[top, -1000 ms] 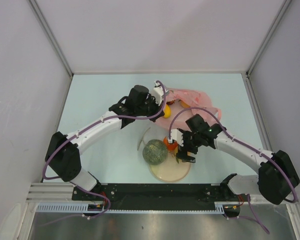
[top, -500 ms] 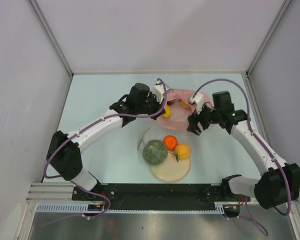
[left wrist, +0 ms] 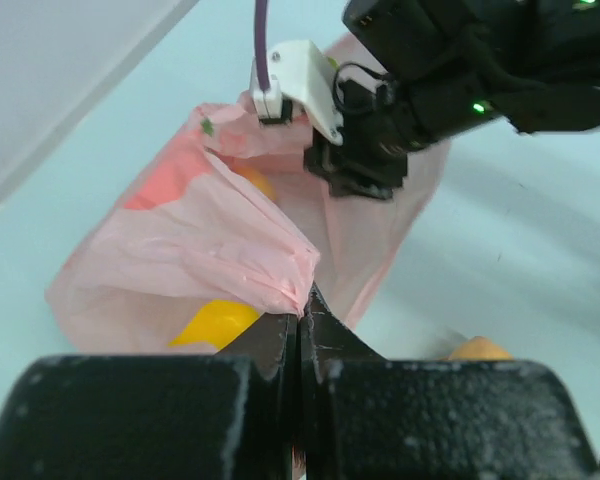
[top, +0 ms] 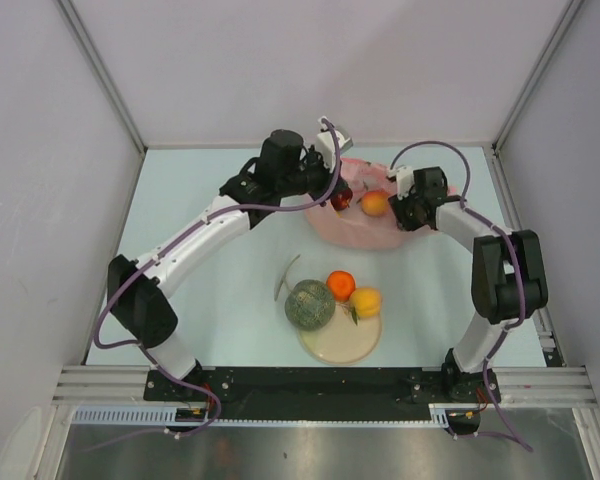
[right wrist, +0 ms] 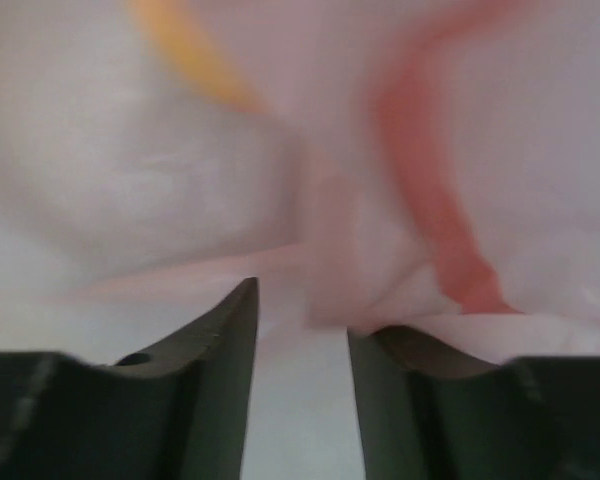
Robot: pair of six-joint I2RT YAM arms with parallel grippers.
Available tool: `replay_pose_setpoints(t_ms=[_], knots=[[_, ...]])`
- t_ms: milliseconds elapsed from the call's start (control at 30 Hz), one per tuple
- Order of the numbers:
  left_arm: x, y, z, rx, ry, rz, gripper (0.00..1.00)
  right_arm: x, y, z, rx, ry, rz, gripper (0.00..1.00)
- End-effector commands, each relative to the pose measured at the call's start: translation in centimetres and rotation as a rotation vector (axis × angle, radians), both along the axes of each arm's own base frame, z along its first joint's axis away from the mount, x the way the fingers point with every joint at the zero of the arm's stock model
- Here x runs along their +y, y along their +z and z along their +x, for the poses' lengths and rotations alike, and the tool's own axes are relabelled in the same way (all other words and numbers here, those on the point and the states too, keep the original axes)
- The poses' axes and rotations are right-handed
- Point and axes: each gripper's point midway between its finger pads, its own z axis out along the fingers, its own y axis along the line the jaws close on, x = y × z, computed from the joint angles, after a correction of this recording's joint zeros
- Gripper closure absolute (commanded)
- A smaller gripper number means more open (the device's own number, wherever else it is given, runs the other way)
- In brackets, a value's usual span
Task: Take the fake fruits out of the plastic bag
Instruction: Take out the fake fruit from the plastic bag.
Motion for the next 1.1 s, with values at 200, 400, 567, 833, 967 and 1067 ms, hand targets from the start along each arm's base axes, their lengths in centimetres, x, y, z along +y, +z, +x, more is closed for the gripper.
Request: replay_pose_setpoints(t_ms=[200,400,567,833,967,1067], knots=[[1.4,-0.3,1.5,-0.075,-0.014,0.115,1.00,3.9,7.7,5.2,-0.121,0.079,0.331,0.36],[4.6,-6.0,1.2,-0.010,-0.004,0.375,1.00,12.8,5.3,2.1,0.010,0.280,0.443,0.39],[6.4,-7.5,-0.4,0.145,0.022,0.457,1.00,14.5,4.1,3.2,0.008,0.235,0.482,0.39],[7.6,-2.8,-2.2,0.076,0.057,0.356,1.00,15.2,2.2,5.9,-0.025,0.149,0.479,0.24],[8.4,-2.0,-1.5,0.007,0.125,0.329,1.00,16.2,0.8,6.1,0.000,0.166,0.515,0.01],[8.3,-3.4,-0.8,0.039,0.145,0.357,1.00,16.6,-0.3,6.4,-0.003,0.154,0.501,0.00]])
